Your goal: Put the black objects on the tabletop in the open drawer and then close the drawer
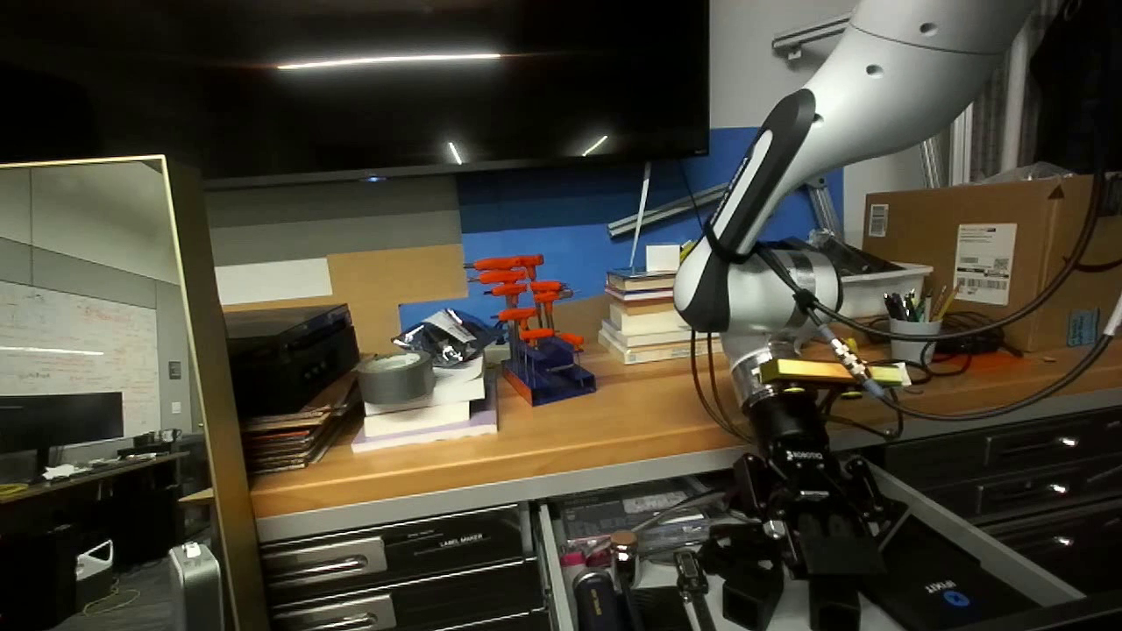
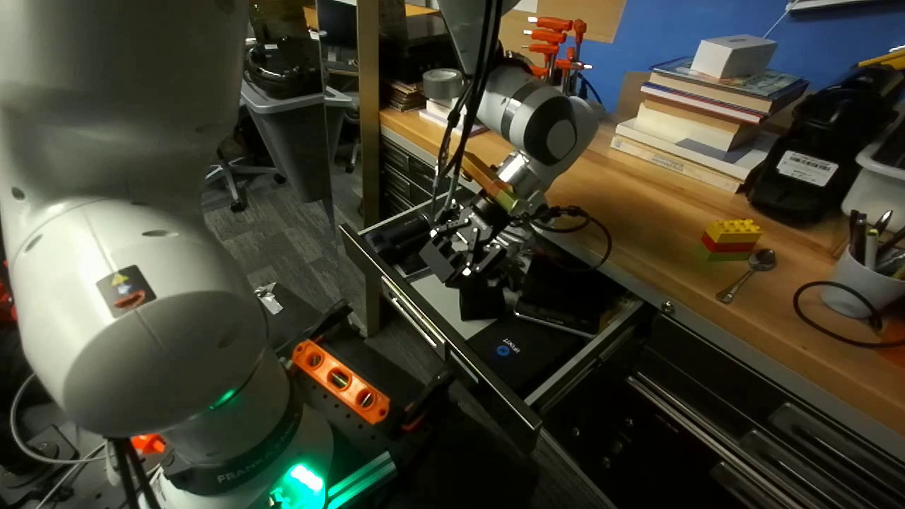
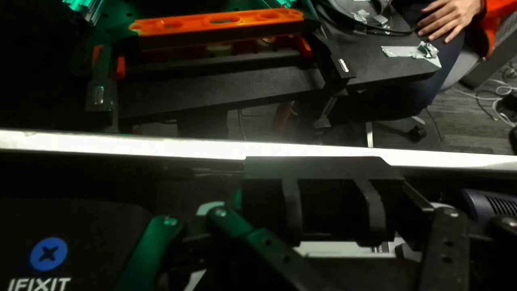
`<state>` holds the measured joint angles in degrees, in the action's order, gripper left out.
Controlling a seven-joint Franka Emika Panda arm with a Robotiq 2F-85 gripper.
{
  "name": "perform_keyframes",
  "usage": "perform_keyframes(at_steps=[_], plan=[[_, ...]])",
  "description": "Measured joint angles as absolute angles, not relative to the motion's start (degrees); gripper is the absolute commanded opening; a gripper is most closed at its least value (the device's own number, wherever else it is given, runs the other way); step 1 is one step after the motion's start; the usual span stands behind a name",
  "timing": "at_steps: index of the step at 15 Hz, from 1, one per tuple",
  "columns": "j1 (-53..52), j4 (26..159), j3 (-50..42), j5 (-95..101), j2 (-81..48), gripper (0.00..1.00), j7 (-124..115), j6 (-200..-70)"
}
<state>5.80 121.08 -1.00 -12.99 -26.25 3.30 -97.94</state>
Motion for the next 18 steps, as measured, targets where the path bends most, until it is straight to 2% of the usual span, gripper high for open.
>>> perform_keyframes(at_steps=[16,17,18], plan=[[4.78,116.83,3.72,-16.27,-34.42,0.6,10.42,-95.87],[4.7,116.56,3.72,-16.27,-34.68,0.96,10.42,-95.89],[4.63,116.36,3.72,-16.27,-34.87,0.97,10.42,-95.9]])
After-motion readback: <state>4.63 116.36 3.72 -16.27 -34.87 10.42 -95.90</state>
